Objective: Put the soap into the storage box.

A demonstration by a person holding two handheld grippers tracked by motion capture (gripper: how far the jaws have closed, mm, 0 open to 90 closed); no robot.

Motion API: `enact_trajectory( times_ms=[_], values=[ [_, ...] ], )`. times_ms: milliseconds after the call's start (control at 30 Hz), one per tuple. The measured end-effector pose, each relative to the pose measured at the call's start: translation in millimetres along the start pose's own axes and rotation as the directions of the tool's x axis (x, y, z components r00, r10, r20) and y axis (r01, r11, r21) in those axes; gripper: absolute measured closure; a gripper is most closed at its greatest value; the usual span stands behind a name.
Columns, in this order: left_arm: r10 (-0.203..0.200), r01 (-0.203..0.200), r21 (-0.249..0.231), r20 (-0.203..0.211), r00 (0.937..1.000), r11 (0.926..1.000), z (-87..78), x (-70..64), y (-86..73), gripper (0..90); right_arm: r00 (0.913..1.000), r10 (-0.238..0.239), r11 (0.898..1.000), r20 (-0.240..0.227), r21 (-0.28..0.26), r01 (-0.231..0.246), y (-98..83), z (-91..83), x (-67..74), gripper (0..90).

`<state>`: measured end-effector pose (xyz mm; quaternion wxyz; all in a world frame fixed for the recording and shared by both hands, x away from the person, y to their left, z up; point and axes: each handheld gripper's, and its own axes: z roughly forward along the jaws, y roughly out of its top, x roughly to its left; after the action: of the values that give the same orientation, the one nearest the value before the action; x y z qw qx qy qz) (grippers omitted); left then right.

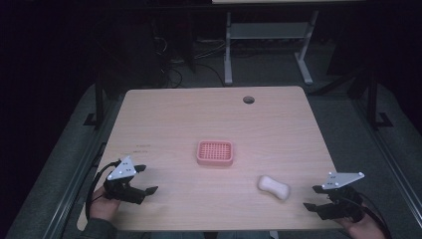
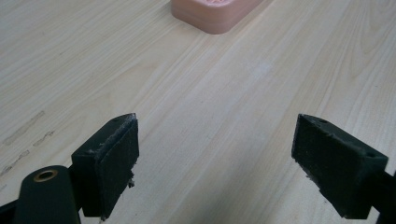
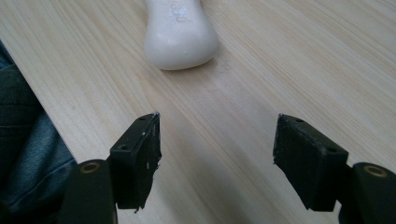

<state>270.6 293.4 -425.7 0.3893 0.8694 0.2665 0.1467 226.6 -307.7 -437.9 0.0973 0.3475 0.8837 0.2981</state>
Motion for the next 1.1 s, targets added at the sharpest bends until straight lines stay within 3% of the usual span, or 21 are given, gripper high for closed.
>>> enact_trajectory(
  times_ms=[600, 1100],
  values=[
    [0.007, -0.007, 0.009, -0.005, 1.0, 0.9999, -0.6, 1.2, -0.7, 14.8, 0.9983, -0.048, 0.998, -0.034, 0.05, 0.049, 28.0, 5.5, 3.1, 30.4],
    [-0.002, 0.002, 0.002, -0.01, 1.0, 1.0, -1.9, 1.9, -1.3, 14.8, 0.9938, -0.103, 0.989, -0.043, 0.1, 0.106, 51.1, 8.7, 6.0, 28.9]
  ],
)
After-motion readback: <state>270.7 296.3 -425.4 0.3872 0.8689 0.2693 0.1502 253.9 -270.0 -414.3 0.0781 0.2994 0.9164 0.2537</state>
